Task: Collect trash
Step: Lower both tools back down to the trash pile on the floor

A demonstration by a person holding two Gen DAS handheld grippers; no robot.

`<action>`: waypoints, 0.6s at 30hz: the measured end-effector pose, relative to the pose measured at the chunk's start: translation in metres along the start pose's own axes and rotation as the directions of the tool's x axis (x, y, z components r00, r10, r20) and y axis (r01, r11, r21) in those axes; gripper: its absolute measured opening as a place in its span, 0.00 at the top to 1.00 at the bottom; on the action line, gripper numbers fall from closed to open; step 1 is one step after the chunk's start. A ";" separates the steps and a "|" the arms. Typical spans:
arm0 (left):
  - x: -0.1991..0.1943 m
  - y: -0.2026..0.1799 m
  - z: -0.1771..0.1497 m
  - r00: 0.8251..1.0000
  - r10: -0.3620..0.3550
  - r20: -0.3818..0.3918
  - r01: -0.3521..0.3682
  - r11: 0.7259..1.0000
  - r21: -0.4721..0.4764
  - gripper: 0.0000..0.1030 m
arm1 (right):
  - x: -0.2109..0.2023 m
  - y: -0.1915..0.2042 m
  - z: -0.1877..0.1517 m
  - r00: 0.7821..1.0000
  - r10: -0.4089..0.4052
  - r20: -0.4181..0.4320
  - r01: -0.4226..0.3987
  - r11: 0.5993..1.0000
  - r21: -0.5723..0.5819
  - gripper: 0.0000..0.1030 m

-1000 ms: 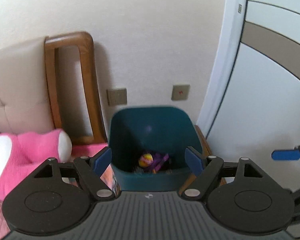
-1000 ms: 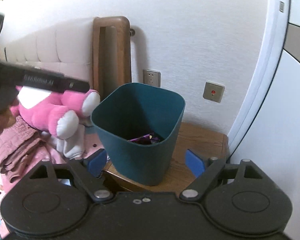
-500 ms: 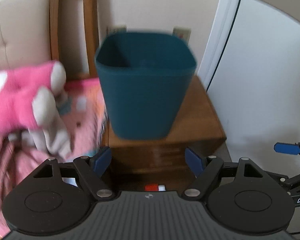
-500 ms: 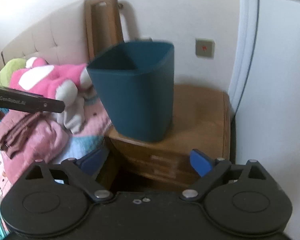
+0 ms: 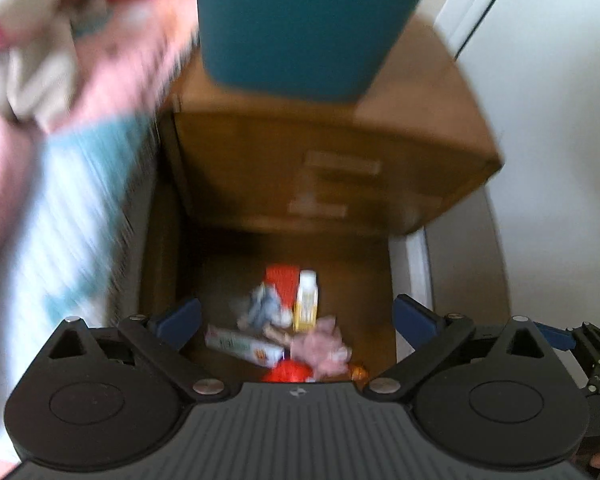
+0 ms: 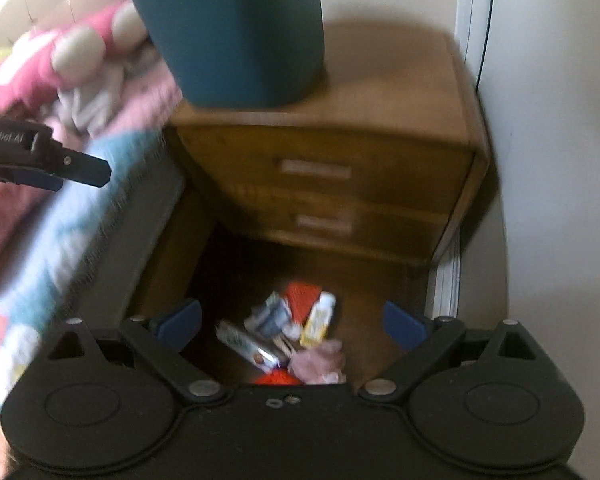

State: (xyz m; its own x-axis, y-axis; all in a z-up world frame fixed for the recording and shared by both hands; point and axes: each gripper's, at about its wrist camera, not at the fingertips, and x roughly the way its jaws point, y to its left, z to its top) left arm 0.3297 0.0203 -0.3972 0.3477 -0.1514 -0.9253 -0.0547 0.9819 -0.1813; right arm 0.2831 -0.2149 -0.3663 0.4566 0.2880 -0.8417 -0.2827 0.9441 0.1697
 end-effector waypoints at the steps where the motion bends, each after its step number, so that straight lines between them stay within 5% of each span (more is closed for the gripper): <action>1: 0.016 0.000 -0.007 1.000 0.000 -0.025 0.000 1.000 -0.003 0.01 | 0.013 -0.002 -0.010 1.000 -0.003 -0.015 0.003 1.000 -0.003 0.05; 10: 0.171 -0.013 -0.104 0.984 0.030 -0.177 -0.005 0.990 0.139 0.01 | 0.142 -0.034 -0.106 0.982 -0.040 -0.182 0.040 0.999 -0.003 0.08; 18: 0.278 -0.038 -0.195 0.969 0.082 -0.232 0.016 0.919 0.393 0.01 | 0.255 -0.071 -0.172 0.951 -0.060 -0.305 0.083 0.995 0.062 0.16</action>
State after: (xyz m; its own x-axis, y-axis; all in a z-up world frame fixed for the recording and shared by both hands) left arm 0.2456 -0.0810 -0.7130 0.1153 -0.0927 -0.9890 0.3231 0.9450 -0.0509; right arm 0.2742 -0.2359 -0.6810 0.1939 0.1682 -0.9665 -0.1908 0.9728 0.1311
